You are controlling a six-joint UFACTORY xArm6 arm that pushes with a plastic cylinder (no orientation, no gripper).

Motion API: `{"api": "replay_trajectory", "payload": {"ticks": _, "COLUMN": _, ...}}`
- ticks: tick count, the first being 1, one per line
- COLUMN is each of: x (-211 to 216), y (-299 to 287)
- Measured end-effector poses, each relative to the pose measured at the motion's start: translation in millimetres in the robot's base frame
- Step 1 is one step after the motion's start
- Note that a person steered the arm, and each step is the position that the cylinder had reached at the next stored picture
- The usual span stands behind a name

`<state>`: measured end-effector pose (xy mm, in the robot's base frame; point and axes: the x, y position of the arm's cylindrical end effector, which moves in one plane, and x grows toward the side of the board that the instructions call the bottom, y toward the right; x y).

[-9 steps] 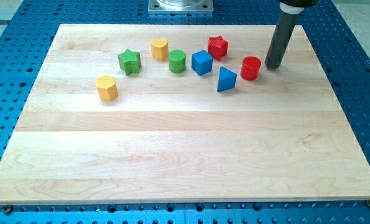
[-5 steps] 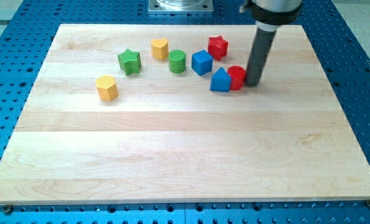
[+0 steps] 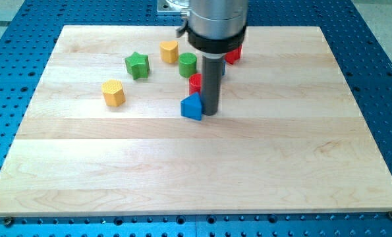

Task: Push the red circle below the red star

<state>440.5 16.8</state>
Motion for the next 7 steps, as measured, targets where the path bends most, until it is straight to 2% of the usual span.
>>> {"api": "replay_trajectory", "payload": {"ticks": 2, "x": -1, "y": -42}}
{"api": "replay_trajectory", "payload": {"ticks": 4, "x": -44, "y": -48}}
{"api": "replay_trajectory", "payload": {"ticks": 5, "x": -50, "y": -47}}
{"api": "replay_trajectory", "payload": {"ticks": 6, "x": -44, "y": 12}}
{"api": "replay_trajectory", "payload": {"ticks": 7, "x": -49, "y": 24}}
